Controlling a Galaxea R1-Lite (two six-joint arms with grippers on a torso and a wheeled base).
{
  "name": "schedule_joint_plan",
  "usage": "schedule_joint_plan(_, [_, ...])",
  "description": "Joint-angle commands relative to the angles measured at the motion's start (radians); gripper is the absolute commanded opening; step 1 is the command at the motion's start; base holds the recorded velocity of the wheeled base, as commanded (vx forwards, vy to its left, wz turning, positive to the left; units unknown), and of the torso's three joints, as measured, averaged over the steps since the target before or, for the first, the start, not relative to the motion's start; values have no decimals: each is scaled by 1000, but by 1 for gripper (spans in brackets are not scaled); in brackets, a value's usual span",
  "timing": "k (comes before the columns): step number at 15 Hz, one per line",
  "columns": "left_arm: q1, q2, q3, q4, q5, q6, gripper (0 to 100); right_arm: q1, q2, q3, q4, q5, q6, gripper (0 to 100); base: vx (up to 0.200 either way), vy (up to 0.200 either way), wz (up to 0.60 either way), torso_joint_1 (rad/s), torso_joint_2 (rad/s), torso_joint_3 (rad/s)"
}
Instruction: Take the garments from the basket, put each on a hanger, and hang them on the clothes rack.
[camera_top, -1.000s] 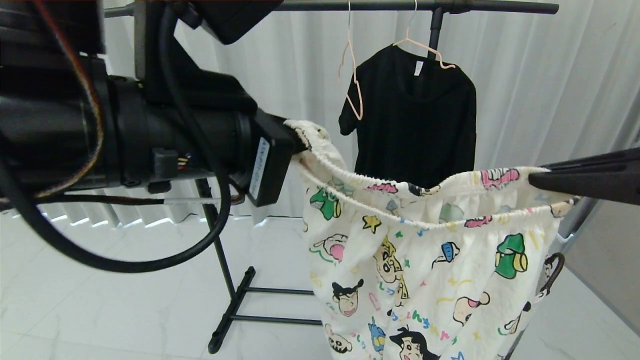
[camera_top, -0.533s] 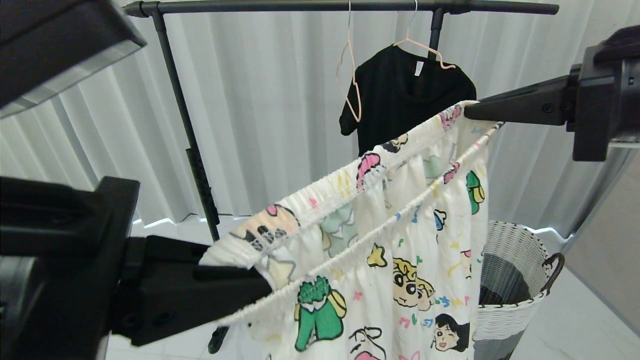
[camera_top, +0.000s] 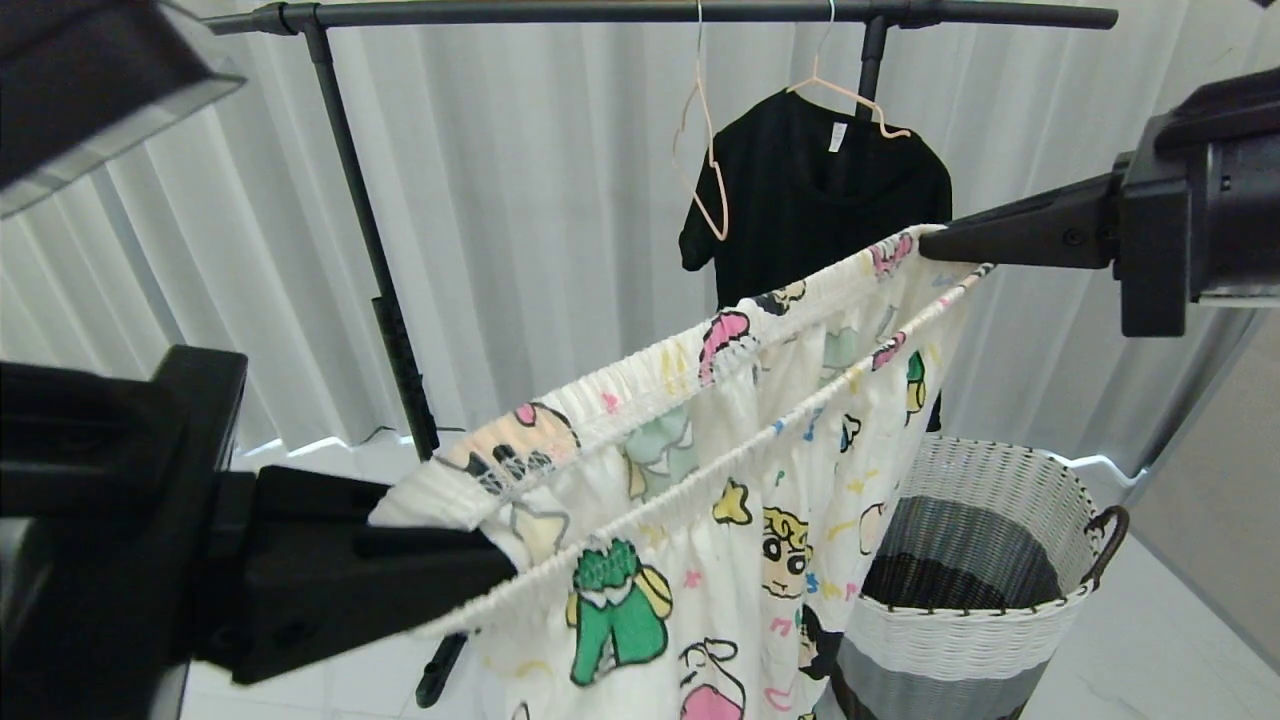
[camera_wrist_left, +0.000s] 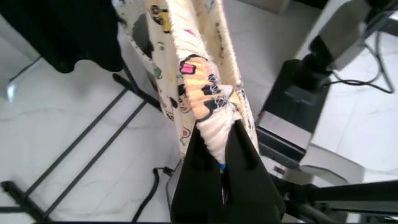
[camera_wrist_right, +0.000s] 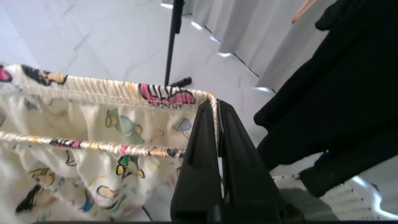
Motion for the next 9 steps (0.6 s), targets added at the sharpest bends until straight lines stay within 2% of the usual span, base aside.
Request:
schedule_joint_plan(1, [170,68,-5,-30,82,147,0,-19,-60,0,58,1,0,0,0,0,0,0,0,0])
schedule_joint_plan(2, [192,78,-8,-78,87,184,0,-19,-89,1,112,1,0,0,0,0,0,0,0,0])
schedule_joint_plan(4, [192,90,-8,-124,85,184,0,-19,-110,14,149,1,-3,0,0,0,0,0,0,0])
schedule_joint_plan(8, [161,90,-5,-125,87,183,0,-19,-107,18,149,1,-3,0,0,0,0,0,0,0])
schedule_joint_plan(9, [160,90,-5,-125,87,183,0,-19,-109,18,149,1,-3,100,0,0,0,0,0,0])
